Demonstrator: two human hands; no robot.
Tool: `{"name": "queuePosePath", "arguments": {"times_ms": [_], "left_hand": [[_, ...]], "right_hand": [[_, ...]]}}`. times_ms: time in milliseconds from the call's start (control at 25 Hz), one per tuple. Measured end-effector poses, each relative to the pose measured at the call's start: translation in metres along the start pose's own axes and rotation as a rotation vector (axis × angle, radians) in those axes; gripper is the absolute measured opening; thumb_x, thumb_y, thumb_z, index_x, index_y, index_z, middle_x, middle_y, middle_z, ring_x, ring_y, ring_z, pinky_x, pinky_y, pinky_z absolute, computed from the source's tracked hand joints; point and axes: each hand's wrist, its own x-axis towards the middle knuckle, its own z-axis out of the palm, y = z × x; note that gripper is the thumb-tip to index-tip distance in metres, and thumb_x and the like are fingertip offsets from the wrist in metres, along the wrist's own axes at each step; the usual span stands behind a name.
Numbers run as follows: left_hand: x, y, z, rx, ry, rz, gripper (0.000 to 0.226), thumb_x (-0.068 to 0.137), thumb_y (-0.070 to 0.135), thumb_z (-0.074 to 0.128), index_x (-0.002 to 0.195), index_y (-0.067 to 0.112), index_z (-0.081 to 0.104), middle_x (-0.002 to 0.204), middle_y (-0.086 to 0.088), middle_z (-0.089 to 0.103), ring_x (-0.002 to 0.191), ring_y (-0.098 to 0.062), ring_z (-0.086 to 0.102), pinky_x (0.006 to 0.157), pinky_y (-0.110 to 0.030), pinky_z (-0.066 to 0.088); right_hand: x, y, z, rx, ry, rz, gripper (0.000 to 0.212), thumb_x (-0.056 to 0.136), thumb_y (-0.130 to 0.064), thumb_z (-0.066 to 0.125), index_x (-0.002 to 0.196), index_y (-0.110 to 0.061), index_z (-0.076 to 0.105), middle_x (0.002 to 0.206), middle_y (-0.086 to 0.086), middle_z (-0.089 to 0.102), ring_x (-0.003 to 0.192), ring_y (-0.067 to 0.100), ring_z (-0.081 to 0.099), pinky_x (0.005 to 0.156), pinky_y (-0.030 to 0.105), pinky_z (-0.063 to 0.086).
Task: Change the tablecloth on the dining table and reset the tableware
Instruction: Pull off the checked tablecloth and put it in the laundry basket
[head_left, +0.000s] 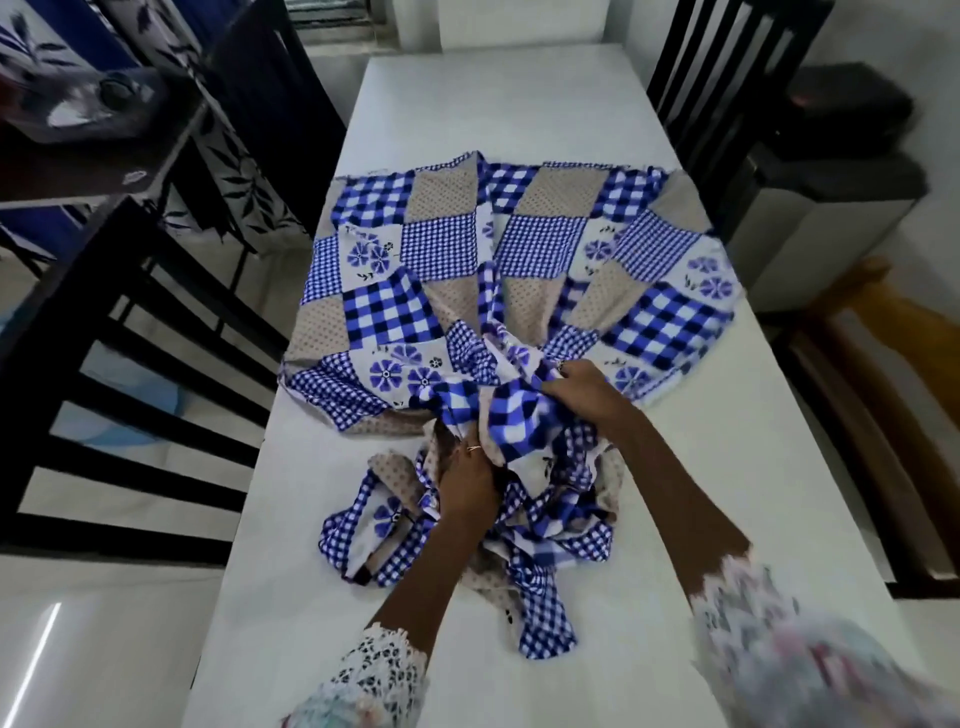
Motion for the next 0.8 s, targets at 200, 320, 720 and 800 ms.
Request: {"name": "queuePosePath", "arguments": {"times_ms": [200, 320, 720, 800], "left_hand": [[0.015, -0.012, -0.031, -0.429, -0.118, -0.242, 0.023, 0.103, 0.014, 0.031, 0.119, 0.008, 0.046, 0.095, -0.004, 0.056, 0.094, -0.023, 0.053, 0.071, -0.022, 0.050], [0.044, -0.022, -0.067, -0.422, 0.032, -0.466, 0.009, 0.092, 0.006, 0.047, 0.086, 0.002, 0.052, 0.078, -0.013, 0.052, 0.067, -0.021, 0.050, 0.068, -0.031, 0.046], [0.041, 0.055, -0.098, 0.012, 0.078, 0.119, 0.027, 0.087, 0.017, 0.062, 0.066, 0.003, 0.054, 0.073, -0.005, 0.047, 0.079, -0.023, 0.046, 0.067, -0.026, 0.033], [0.026, 0.061, -0.099, 0.043, 0.048, 0.347, 0.023, 0.084, 0.015, 0.064, 0.065, 0.004, 0.058, 0.081, -0.001, 0.051, 0.087, -0.023, 0.046, 0.074, -0.031, 0.035]], "right_hand": [[-0.092, 0.030, 0.057, -0.121, -0.239, -0.074, 0.070, 0.081, -0.011, 0.062, 0.142, -0.018, 0.029, 0.115, 0.008, 0.061, 0.097, 0.022, 0.060, 0.074, 0.027, 0.046], [-0.096, 0.059, 0.091, -0.230, -0.151, -0.023, 0.088, 0.086, -0.013, 0.060, 0.150, -0.018, 0.001, 0.120, 0.016, 0.060, 0.096, 0.027, 0.060, 0.073, 0.030, 0.044], [-0.079, 0.061, 0.097, -0.232, -0.138, 0.139, 0.046, 0.085, -0.010, 0.059, 0.126, -0.003, 0.041, 0.103, 0.014, 0.063, 0.085, 0.023, 0.060, 0.065, 0.026, 0.046], [-0.077, 0.063, 0.094, -0.174, -0.162, 0.134, 0.022, 0.082, -0.005, 0.060, 0.102, -0.007, 0.052, 0.077, 0.003, 0.060, 0.065, 0.013, 0.054, 0.052, 0.014, 0.039]]}}
